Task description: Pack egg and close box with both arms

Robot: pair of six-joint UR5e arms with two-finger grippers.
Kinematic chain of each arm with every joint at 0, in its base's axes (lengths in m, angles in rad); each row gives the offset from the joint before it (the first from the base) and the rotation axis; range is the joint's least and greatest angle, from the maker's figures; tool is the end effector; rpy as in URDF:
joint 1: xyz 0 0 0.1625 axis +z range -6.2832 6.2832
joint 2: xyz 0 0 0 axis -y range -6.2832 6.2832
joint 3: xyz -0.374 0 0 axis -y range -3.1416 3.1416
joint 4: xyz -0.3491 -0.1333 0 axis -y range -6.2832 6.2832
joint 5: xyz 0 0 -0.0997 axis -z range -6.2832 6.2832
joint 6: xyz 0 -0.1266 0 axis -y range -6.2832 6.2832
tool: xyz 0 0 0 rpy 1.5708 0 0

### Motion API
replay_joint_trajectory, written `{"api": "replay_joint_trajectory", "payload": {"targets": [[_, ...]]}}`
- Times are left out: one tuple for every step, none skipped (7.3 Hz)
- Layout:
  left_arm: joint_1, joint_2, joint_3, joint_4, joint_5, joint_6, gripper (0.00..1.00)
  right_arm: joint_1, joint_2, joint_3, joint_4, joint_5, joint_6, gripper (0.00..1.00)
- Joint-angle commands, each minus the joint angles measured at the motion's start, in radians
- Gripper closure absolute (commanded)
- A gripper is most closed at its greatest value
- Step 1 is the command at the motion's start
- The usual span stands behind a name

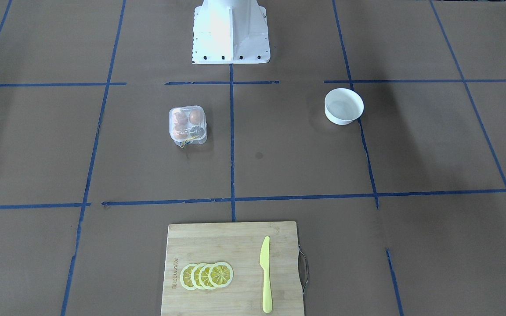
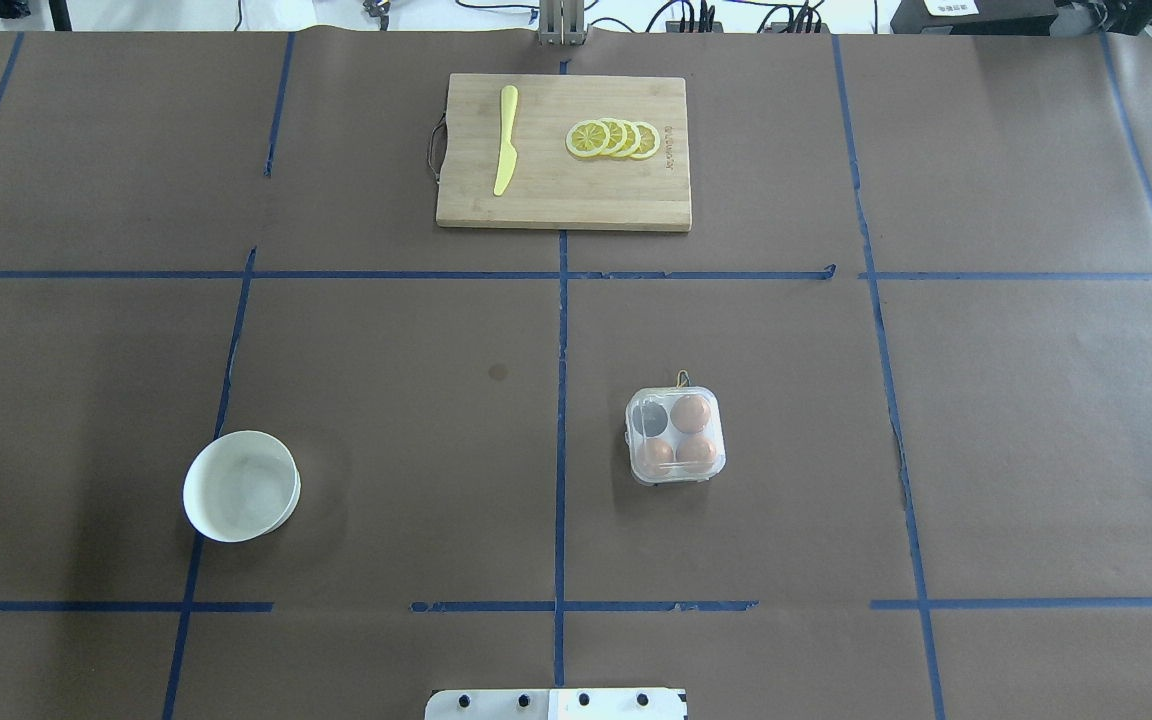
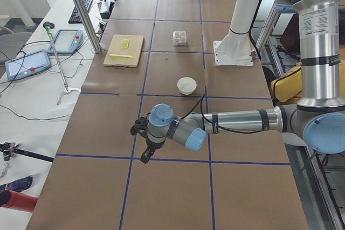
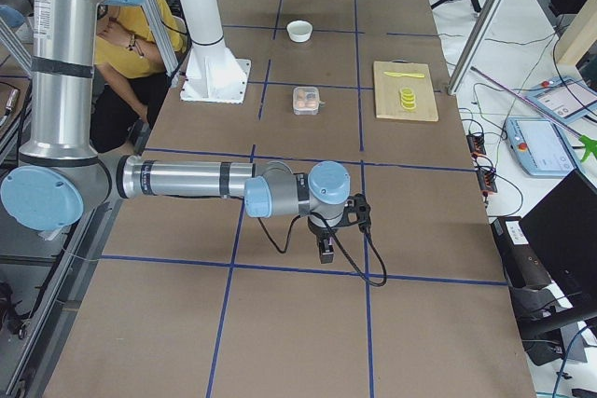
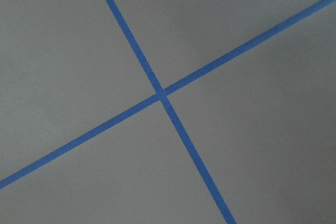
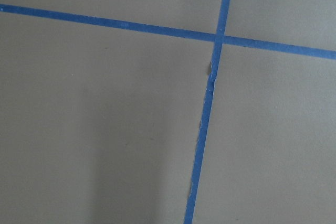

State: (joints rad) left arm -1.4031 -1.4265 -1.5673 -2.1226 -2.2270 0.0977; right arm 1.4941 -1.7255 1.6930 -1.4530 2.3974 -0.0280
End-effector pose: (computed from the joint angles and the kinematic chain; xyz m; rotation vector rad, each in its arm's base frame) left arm 0.0153 -0.4260 0.6371 0.3686 0.6642 0.3851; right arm 0.0096 -0.3998 0.6203 0.0603 -0.8284 -0.1339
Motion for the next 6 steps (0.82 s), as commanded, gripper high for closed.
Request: {"api": "replay_joint_trajectory", "payload": {"targets": [[-0.001,0.006,0.000,0.003,0.000,-0.010,0.00,0.003,-0.006,0.003,0.055,-0.006,0.005,0.00],[-0.001,0.009,0.000,0.004,-0.006,-0.010,0.00,0.003,0.001,-0.027,0.069,-0.007,0.005,0.00],[-0.002,0.012,0.003,0.009,-0.008,-0.007,0.00,0.002,0.007,-0.047,0.072,-0.007,0.003,0.00],[-0.016,0.009,0.004,0.010,-0.007,-0.013,0.00,0.002,0.015,-0.055,0.072,-0.009,0.003,0.00],[-0.086,-0.009,0.001,0.063,-0.014,-0.015,0.00,0.002,0.015,-0.058,0.072,-0.009,0.002,0.00],[-0.096,-0.058,-0.013,0.204,-0.019,-0.013,0.00,0.002,0.015,-0.070,0.071,-0.009,0.003,0.00]]}}
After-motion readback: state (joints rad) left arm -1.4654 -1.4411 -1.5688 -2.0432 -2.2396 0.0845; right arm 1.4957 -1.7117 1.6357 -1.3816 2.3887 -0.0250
